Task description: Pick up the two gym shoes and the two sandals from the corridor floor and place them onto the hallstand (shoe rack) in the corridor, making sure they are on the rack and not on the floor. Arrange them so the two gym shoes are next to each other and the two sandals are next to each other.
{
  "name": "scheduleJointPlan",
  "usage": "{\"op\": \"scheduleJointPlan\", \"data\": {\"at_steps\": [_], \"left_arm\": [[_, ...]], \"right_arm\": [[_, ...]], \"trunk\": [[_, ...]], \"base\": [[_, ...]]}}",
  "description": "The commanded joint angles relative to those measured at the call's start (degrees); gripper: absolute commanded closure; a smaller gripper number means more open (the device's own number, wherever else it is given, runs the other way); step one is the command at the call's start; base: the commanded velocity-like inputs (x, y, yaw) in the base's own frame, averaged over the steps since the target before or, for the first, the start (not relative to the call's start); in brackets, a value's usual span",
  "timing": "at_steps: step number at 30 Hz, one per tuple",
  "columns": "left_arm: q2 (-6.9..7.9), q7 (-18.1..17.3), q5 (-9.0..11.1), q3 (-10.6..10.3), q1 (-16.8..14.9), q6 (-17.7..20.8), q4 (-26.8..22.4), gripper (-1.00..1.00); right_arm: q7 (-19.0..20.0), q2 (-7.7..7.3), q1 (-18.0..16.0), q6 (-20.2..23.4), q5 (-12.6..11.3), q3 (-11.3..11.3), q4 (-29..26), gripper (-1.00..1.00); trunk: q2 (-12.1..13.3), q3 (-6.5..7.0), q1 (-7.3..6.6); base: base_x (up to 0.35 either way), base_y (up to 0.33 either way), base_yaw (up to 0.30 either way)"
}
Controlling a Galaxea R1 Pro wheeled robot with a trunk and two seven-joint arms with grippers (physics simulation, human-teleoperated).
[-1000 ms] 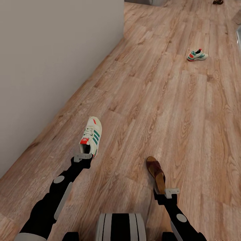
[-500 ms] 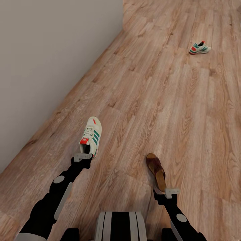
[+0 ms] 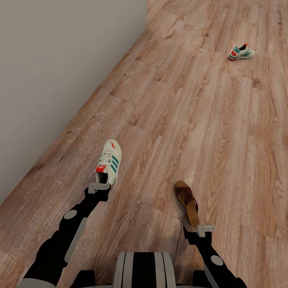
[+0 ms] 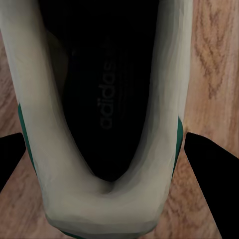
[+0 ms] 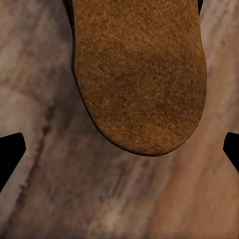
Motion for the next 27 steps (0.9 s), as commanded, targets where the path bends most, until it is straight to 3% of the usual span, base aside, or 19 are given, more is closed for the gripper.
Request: {"op": "scheduleJointPlan", "data": {"at_steps": [1,8,27], "left_arm": [[0.04,0.0,0.6,0.0,0.0,0.4,-0.1,1.00],[0.04,-0.1,0.6,0.0,0.0,0.4,-0.1,1.00],[0.04,0.0,0.6,0.0,0.2,0.1,-0.1,1.00]], "right_arm": [[0.0,0.02,0.0,-0.2,0.3,-0.1,0.0,-1.00],[0.0,0.02,0.0,-0.2,0.3,-0.1,0.0,-1.00],[0.0,0.02,0.0,-0.2,0.3,-0.1,0.0,-1.00]], "trunk": [[0.0,-0.04,-0.01],[-0.1,-0.97,0.09],[-0.1,-0.97,0.09]], "base": [[0.000,0.000,0.000],[0.000,0.000,0.000],[0.040,0.000,0.000]]}}
